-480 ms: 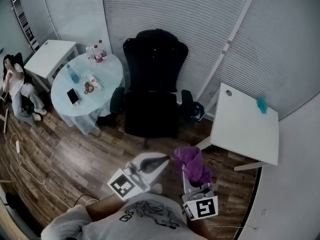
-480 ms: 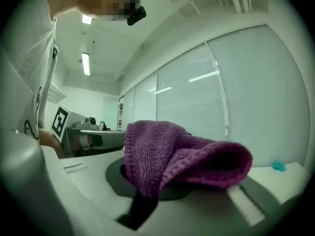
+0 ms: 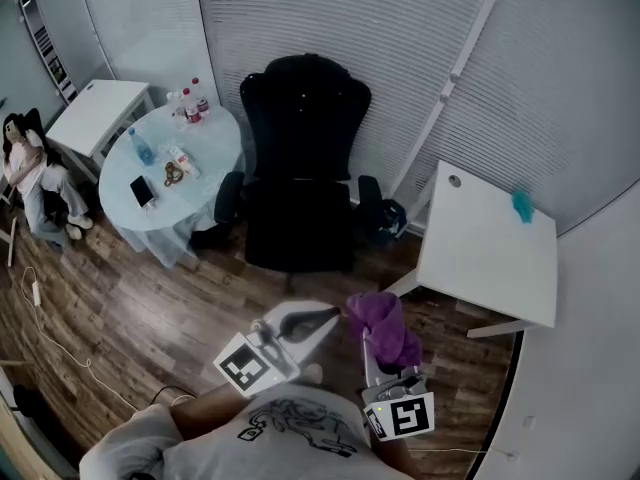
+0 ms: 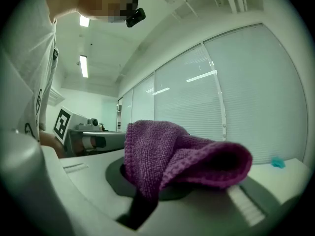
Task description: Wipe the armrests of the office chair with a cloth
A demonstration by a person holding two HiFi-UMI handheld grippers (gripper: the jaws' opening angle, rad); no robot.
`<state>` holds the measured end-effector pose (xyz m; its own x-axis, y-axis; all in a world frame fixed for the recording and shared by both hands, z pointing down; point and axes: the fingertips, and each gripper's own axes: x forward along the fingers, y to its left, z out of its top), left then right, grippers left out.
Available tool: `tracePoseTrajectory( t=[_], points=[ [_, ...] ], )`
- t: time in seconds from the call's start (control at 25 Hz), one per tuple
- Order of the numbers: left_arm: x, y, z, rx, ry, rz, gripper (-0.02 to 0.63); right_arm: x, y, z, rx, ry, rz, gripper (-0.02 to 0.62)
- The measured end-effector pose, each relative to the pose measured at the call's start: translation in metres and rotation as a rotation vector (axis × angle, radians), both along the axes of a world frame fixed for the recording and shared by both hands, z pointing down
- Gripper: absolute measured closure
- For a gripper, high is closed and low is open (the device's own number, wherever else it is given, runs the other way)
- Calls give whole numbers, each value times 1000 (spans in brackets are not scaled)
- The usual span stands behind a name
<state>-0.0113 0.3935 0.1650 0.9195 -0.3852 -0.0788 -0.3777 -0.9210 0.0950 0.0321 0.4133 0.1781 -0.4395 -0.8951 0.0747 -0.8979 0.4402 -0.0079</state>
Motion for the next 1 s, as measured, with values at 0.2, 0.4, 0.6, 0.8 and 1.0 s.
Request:
tracePoseTrajectory(
  t=[0.2,0.4,0.6,0.8,1.0],
  points=[
    [26,6,7,2,-19,4,604,25,8,6,-4,3,3,563],
    [54,15,10,-2,-25,5,604,53,17,12,-14,4,4,563],
    [75,28,12,0,-28,0,604,74,28,15,-15,11,-5,563],
    [82,34,13,-18,-30,-9,604,80,34,16,-17,-6,-14,563],
    [84,33,13,-1,-45,-10,604,82,33,17,-22,-9,-26,563]
  ],
)
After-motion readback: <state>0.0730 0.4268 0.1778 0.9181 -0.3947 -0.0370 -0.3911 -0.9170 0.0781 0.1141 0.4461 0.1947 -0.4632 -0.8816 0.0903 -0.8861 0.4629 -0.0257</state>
